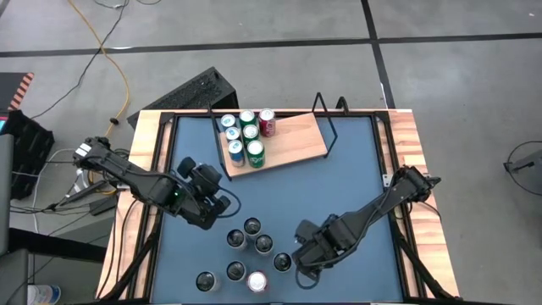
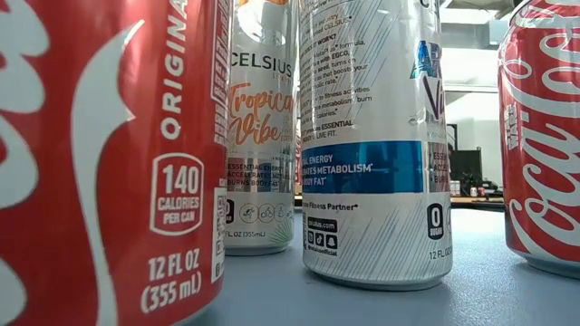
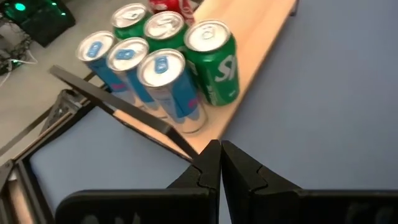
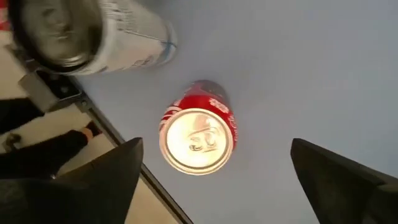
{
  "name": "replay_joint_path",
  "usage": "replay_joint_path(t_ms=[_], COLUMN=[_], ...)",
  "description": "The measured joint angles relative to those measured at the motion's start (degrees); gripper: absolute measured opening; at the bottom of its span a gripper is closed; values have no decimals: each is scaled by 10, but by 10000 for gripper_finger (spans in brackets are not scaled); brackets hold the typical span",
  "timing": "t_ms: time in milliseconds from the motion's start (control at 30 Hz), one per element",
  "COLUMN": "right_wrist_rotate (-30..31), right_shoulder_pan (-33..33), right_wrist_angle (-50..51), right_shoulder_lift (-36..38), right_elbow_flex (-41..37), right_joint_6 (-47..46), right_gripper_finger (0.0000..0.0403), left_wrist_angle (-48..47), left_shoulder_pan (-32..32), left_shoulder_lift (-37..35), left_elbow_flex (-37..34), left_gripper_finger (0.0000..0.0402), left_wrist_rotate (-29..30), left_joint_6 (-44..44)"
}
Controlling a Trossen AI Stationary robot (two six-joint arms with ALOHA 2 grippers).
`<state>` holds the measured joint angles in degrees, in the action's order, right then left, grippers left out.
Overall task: Place canned beverage on shelf
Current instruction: Put the top red soda can on the shelf aligned with the other red soda can
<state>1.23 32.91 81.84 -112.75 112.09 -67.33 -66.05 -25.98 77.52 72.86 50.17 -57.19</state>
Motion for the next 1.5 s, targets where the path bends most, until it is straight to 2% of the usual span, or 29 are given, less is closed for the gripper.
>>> replay_joint_path(t_ms=[233,400,633,767,900,1267,1500], right_wrist_rotate=[0,5,22,18,11,3,-15], right_shoulder_pan=[14,24,22,19,16,20,27], right_wrist_angle=[-45,-58,-77,-75,-126,-132,-127], right_shoulder_lift=[0,0,0,-10,-16,-28,-28], right_elbow_flex=[-43,-55,-56,-79,-102,-103,-121], right_joint_6=[-120,-161,-168,-182,-184,-211,-247], right_gripper_finger=[386,387,386,386,386,385,362], left_wrist_angle=[38,41,41,41,41,41,41], left_shoulder_pan=[0,0,10,13,13,13,13], left_shoulder_lift=[0,0,0,0,0,0,-1], left_elbow_flex=[0,0,0,0,0,0,0], left_gripper_finger=[0,0,0,0,0,0,0], left_wrist_rotate=[-24,-34,-41,-54,-55,-64,-63], left_joint_6=[40,69,85,87,106,119,120])
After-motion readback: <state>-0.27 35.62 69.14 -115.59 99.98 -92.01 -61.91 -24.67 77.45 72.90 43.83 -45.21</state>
